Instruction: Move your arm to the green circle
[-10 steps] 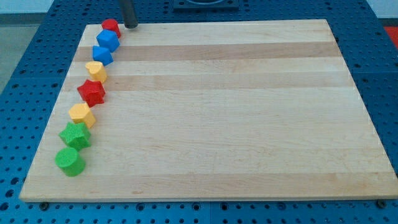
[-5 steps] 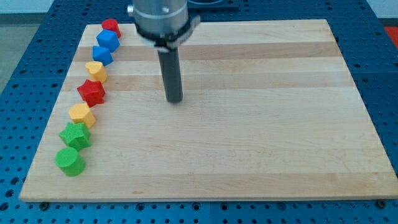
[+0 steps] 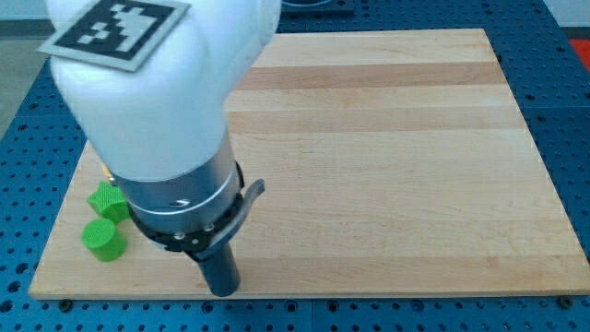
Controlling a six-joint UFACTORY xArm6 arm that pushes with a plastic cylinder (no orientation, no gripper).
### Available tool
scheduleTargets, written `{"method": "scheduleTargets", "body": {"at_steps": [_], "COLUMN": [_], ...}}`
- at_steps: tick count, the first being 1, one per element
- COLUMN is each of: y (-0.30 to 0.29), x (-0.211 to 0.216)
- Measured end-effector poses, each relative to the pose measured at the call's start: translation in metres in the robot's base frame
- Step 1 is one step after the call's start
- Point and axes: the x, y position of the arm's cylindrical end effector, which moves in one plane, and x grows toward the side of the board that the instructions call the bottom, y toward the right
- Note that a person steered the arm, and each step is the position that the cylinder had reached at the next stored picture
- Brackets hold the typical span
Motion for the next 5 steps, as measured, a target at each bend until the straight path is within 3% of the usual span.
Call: {"method": "scheduleTargets", "body": {"at_steps": [2, 5], "y": [-0.004, -0.132], "x": [0.001, -0.001]}}
